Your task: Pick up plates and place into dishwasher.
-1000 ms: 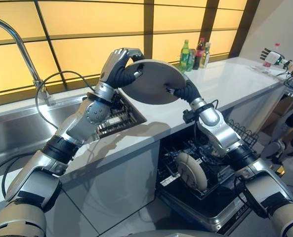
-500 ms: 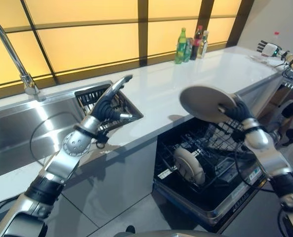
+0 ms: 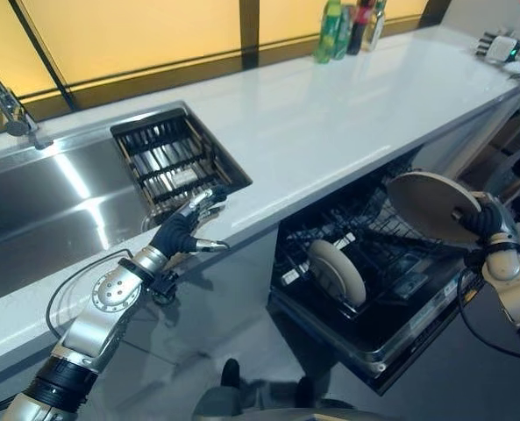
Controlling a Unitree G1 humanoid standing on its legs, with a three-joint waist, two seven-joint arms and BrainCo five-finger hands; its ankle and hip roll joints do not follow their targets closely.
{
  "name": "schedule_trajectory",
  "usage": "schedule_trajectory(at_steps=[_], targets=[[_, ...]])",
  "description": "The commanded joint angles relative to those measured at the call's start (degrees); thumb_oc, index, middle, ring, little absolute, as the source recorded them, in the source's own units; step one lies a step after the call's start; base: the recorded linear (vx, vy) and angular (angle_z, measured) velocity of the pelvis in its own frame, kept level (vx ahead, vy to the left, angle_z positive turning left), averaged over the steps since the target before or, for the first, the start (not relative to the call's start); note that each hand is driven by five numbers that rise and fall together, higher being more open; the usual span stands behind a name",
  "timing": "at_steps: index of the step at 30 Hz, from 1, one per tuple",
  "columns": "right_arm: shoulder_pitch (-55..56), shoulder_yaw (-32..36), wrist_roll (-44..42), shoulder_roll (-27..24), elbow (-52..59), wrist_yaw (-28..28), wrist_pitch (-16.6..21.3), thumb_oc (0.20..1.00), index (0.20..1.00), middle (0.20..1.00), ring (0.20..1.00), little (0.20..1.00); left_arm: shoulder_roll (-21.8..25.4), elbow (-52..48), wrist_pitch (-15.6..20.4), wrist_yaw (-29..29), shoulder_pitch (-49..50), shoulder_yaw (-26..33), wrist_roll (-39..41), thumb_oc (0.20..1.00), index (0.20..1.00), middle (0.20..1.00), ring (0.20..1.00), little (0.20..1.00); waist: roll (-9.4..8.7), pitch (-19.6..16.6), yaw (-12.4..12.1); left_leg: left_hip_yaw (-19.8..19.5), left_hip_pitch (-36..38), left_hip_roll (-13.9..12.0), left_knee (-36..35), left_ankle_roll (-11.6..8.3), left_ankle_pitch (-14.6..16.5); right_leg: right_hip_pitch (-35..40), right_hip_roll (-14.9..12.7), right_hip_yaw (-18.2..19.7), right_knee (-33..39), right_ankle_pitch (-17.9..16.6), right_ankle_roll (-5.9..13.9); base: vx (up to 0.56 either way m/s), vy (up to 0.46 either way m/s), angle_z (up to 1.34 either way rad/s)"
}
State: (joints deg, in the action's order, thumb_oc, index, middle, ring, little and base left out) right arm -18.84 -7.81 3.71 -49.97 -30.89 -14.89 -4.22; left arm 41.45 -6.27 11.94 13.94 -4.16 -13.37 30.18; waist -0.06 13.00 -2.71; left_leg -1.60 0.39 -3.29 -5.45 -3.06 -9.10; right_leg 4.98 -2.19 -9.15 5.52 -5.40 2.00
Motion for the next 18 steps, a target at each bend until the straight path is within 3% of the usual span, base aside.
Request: schedule_trajectory(at_steps=[1, 9, 18], targets=[[-12.6, -5.1, -2.7, -5.2, -2.6, -2.9, -0.2, 0.2, 0.2, 0.2, 0.2, 0.2, 0.5, -4.3, 2.0, 3.6, -5.0, -3.2, 8.5, 1.0, 1.0, 1.0, 1.0, 1.0, 0.06, 3.1, -2.5, 0.7, 2.5, 2.9, 0.4, 1.81, 9.2, -1.0, -1.7, 0.2, -1.1, 2.5, 3.5, -0.1, -0.043, 0.0], [-25.7, -13.3, -6.5, -3.0, -15.7, -0.4, -2.0, 0.2, 0.2, 0.2, 0.2, 0.2, -0.7, -5.0, 2.0, 5.2, -10.1, -7.7, 16.1, 1.0, 1.0, 1.0, 1.0, 1.0, 2.23, 6.8, -3.9, -0.7, -1.1, 3.0, 0.4, 1.47, 7.6, -4.0, -1.8, -1.1, -1.5, 2.2, 2.71, -0.1, -0.039, 0.04], [-36.2, -17.7, -9.8, 1.6, -29.8, 4.8, -1.3, 0.2, 0.2, 0.2, 0.2, 0.2, 0.5, -3.8, 3.6, 4.8, -15.3, -10.3, 18.1, 1.0, 1.0, 1.0, 1.0, 1.0, 5.49, 10.3, -4.8, -1.8, -5.1, 3.6, 0.4, 1.23, 5.7, -8.0, -2.3, -2.4, -2.7, 2.0, 1.75, -0.08, 0.002, 0.08]])
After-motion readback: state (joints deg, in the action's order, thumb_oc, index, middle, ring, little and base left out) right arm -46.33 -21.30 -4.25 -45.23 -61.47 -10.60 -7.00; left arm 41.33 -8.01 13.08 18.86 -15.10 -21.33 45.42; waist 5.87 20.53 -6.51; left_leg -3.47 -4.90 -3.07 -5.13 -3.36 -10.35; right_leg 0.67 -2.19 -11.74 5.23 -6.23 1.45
